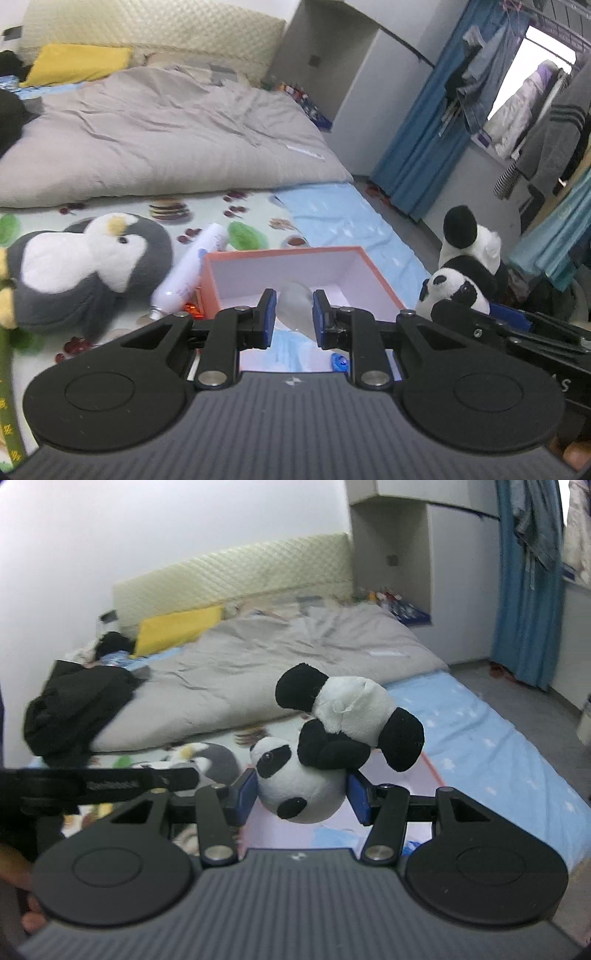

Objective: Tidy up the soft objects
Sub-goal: 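Lift the clear plastic piece with the left gripper while the right gripper carries the panda over the box, then open both grippers to drop the plastic piece and panda into the pink box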

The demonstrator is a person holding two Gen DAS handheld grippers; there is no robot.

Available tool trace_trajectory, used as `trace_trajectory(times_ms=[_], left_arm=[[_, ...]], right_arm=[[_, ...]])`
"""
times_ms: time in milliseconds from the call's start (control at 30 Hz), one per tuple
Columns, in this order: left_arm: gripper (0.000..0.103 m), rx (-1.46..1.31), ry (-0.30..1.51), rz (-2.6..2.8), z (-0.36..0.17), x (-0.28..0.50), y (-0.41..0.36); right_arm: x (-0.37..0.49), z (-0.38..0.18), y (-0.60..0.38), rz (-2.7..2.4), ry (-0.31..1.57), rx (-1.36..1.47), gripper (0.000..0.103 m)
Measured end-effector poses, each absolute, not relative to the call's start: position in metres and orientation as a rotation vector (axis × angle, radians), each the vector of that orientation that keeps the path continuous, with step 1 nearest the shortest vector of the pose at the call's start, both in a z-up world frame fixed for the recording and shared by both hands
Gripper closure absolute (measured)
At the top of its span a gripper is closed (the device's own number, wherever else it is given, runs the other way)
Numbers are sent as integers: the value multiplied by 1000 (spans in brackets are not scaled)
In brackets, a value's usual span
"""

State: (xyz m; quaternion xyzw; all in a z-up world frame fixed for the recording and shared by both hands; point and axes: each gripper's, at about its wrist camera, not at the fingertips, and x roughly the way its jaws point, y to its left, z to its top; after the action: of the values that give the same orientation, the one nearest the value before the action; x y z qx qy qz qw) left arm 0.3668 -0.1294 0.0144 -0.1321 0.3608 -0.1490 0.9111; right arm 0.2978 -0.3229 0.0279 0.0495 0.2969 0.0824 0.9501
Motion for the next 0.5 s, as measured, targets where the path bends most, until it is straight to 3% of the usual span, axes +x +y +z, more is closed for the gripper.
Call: trace_trajectory(times_ms=[500], left_arm=[[78, -125, 975, -343, -58, 429, -202]], right_arm=[[342, -62, -384, 54, 882, 201, 48]])
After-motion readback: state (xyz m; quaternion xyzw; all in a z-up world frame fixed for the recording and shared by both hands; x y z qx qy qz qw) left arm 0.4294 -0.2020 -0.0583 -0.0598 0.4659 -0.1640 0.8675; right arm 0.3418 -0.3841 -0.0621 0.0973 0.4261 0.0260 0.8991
